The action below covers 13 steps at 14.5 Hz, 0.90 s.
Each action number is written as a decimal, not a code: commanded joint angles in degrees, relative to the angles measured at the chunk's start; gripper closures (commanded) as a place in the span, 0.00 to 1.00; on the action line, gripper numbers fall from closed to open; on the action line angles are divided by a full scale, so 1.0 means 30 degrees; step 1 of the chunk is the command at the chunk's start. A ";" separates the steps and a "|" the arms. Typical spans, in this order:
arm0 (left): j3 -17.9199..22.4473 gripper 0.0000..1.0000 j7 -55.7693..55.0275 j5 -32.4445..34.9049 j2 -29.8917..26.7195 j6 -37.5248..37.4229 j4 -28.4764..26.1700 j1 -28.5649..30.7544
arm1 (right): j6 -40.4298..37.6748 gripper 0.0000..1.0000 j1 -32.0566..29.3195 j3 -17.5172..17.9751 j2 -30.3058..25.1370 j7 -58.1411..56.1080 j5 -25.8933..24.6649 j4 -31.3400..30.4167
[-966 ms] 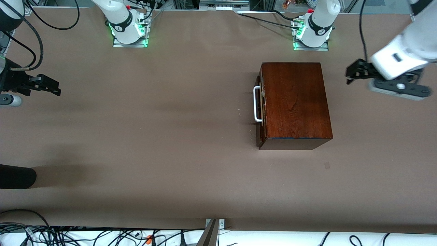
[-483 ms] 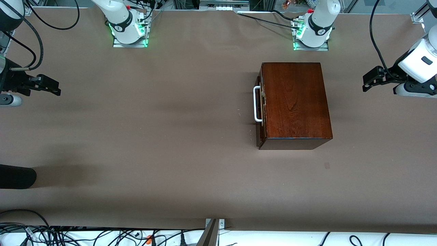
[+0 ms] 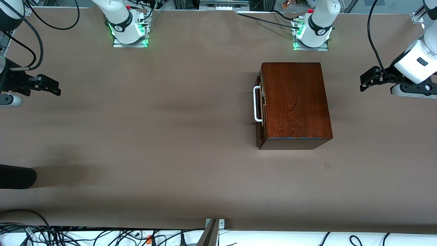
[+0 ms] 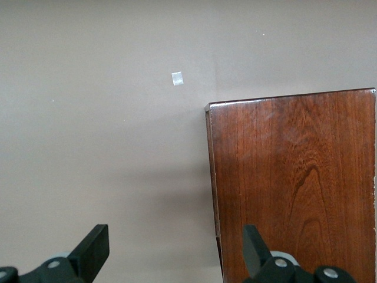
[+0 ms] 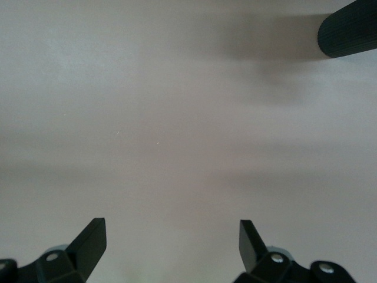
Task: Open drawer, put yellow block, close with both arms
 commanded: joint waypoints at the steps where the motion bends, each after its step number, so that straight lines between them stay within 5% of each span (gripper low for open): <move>1: -0.0145 0.00 -0.0194 -0.0062 -0.0360 -0.0135 -0.0237 0.0062 | 0.0035 0.00 -0.0246 0.0184 -0.0081 0.0086 0.0282 0.0050; 13: -0.0175 0.00 -0.0222 -0.0062 -0.0038 -0.0721 0.0261 0.0003 | 0.0006 0.00 -0.0275 0.0184 -0.0110 0.0262 0.0517 0.0079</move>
